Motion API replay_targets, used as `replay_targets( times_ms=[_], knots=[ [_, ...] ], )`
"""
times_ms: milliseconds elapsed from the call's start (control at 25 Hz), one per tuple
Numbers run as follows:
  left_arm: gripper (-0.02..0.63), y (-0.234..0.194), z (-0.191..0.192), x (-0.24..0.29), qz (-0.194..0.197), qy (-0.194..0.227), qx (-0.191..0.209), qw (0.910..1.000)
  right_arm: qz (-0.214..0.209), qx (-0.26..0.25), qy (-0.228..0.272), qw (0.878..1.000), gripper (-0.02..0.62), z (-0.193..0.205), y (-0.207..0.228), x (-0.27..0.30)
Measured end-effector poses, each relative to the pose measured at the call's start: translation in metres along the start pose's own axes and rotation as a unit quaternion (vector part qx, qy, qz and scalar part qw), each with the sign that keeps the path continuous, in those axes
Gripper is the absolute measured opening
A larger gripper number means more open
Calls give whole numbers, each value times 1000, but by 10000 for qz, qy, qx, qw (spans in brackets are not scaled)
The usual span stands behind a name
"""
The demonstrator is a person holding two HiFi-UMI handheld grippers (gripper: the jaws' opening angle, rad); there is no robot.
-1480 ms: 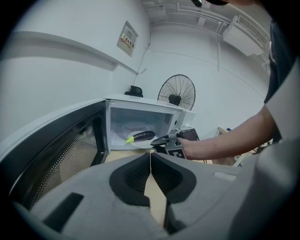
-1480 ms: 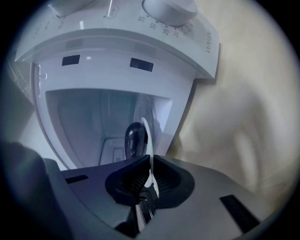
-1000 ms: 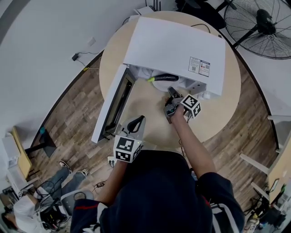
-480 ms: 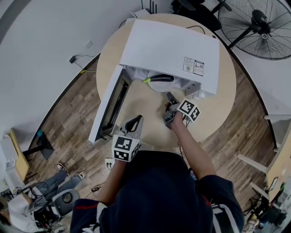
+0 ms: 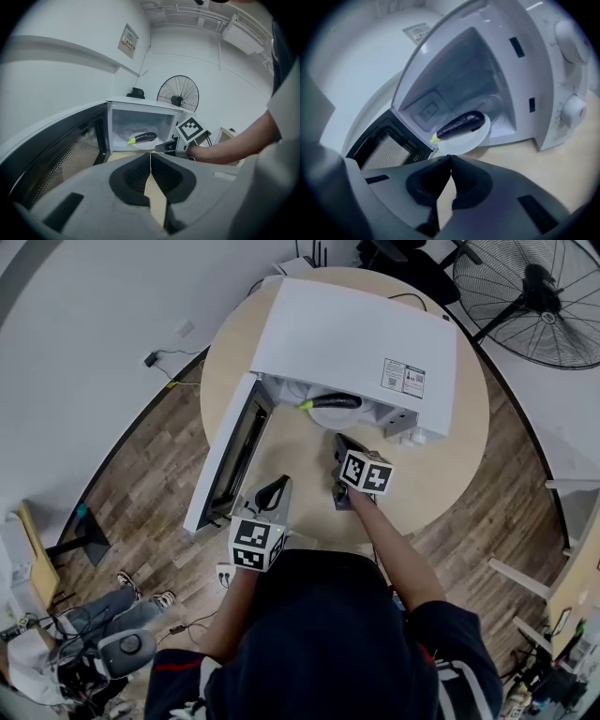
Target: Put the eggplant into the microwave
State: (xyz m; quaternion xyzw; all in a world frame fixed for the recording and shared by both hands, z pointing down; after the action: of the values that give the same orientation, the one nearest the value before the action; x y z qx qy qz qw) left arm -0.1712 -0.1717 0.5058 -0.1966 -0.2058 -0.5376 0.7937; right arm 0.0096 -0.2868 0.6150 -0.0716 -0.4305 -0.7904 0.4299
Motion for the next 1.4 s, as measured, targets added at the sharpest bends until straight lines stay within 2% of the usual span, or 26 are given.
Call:
replay_targets(
  times_ms=[160,280,1400],
  knots=[
    [20,-2,2,1,-50,-40,97,9999,86,-770,-241,9967,12,-1,-12,10],
    [20,-5,4,2,-63,-53,88,9999,167,-973,-330,9946,12,-1,-12,18],
    [20,-29,6,10,-176,-182,-19,9997,292,-792,-242,9961,12,-28,4,52]
  ],
)
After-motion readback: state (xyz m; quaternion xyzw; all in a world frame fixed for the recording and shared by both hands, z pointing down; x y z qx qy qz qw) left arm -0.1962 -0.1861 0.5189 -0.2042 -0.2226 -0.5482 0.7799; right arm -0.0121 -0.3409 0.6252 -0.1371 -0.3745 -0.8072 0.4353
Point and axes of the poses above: the fingertips, and each gripper's own axes: x forward along the fingers, y to its right, z out of its underside, the point moved 7 cm from there along -x, backward along the fingers, and after that the axes turned 9 degrees about -z, right-handed, at the moved point
